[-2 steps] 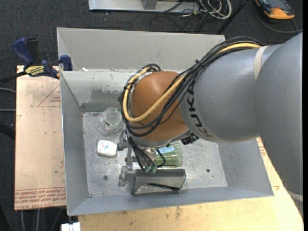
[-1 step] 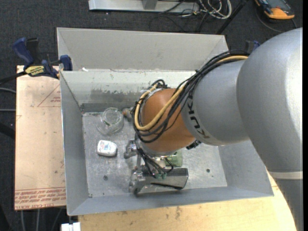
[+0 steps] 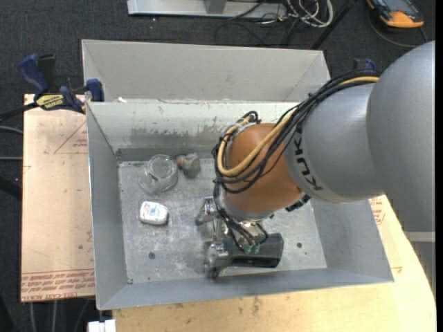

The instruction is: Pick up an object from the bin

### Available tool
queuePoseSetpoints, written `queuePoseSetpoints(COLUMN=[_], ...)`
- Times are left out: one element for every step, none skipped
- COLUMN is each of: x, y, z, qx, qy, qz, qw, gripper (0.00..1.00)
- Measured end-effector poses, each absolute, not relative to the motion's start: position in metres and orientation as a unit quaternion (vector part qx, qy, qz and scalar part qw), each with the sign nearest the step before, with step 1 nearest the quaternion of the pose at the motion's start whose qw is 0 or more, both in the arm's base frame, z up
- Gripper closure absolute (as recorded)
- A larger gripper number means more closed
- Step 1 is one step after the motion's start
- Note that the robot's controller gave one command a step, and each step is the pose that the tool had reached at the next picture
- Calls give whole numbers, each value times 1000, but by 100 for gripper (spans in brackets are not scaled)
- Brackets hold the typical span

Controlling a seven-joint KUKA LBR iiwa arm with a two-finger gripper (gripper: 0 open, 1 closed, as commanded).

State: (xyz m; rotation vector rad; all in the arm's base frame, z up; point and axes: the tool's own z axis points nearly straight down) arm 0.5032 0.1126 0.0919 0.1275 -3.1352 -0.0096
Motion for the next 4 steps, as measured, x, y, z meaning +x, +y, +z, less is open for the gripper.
queuePoseSetpoints(x=[488,486,511,489], y=[112,93,62,7], z=[121,117,90,87], qx=[83,113,265,153], qy=[-997,-994,-964,-988], qz=[0,-1,-2,-2], qw=[0,0,-1,-5], gripper=[0,0,0,100])
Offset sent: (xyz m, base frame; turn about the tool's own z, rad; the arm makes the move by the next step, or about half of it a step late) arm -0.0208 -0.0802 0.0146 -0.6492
